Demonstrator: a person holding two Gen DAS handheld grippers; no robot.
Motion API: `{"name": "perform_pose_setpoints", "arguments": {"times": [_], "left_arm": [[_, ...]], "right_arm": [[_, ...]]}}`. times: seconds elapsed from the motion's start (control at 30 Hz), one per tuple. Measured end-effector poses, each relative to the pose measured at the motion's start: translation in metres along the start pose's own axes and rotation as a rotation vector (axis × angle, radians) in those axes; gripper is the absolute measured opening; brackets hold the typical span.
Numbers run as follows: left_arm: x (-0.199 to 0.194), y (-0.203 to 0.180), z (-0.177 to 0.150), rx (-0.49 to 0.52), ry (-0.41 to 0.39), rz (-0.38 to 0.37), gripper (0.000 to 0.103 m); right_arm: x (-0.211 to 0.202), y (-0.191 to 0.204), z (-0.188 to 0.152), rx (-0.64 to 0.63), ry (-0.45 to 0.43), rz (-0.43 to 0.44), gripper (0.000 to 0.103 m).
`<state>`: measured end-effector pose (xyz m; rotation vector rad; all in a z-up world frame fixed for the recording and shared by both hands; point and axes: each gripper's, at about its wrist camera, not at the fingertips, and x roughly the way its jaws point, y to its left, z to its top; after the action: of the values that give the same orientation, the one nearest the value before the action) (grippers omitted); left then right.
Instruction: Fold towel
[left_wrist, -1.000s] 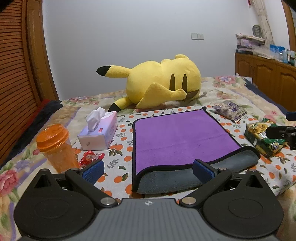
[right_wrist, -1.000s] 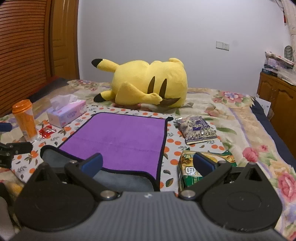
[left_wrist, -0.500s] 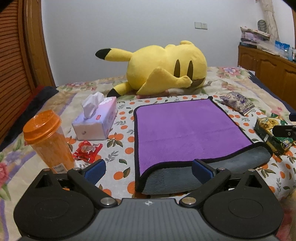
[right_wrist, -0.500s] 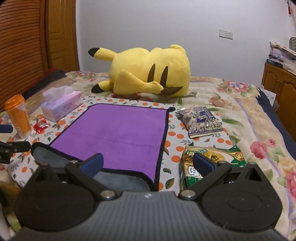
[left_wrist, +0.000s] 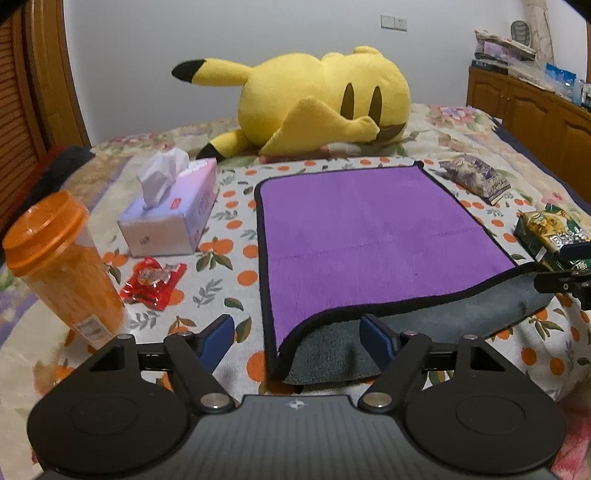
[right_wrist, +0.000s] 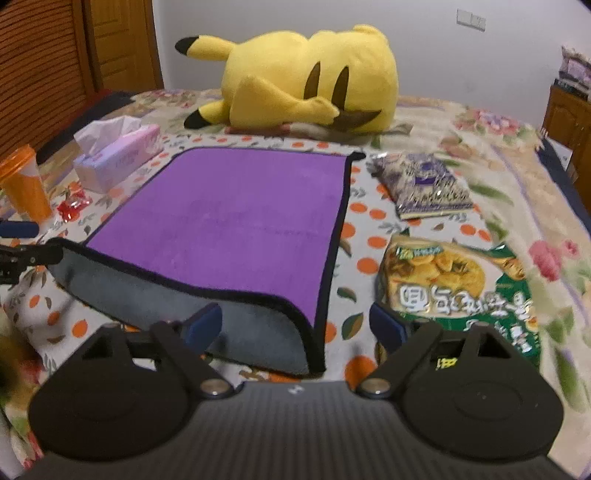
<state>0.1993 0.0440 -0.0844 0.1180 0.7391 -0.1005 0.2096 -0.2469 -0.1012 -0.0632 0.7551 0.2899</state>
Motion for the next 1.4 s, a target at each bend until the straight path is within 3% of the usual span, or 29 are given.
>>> {"name": "perform_pose_setpoints", "arguments": {"times": [0.2, 0.37, 0.5, 0.77, 0.9, 1.07, 1.13, 1.4], "left_arm": [[0.012, 0.007, -0.001, -0.036, 0.037, -0.013, 0.075], [0.023, 0.011, -0.004, -0.061, 0.090, -0.026, 0.064], [0.028, 0.011, -0.008, -0.073, 0.120, -0.043, 0.055], [0.025, 0.007, -0.009, -0.061, 0.111, -0.062, 0.037], [0.025, 0.005, -0.009, -0.047, 0.106, -0.059, 0.029], [0.025, 0.005, -0.010, -0.040, 0.107, -0.064, 0.014], [0.024, 0.005, -0.009, -0.035, 0.100, -0.069, 0.011], [0.010, 0.003, -0.004, -0.033, 0.039, -0.081, 0.007]], "right_arm": [[0.009, -0.001, -0.003, 0.001, 0.045, 0.032, 0.080], [0.014, -0.002, -0.004, 0.004, 0.073, 0.053, 0.076], [0.016, -0.002, -0.004, 0.005, 0.085, 0.075, 0.067], [0.016, -0.003, -0.004, -0.005, 0.093, 0.097, 0.047], [0.016, -0.004, -0.004, -0.012, 0.094, 0.092, 0.026], [0.017, -0.003, -0.004, -0.024, 0.092, 0.084, 0.018], [0.017, -0.003, -0.004, -0.030, 0.088, 0.076, 0.007], [0.012, -0.005, -0.002, -0.026, 0.055, 0.073, 0.005]]}}
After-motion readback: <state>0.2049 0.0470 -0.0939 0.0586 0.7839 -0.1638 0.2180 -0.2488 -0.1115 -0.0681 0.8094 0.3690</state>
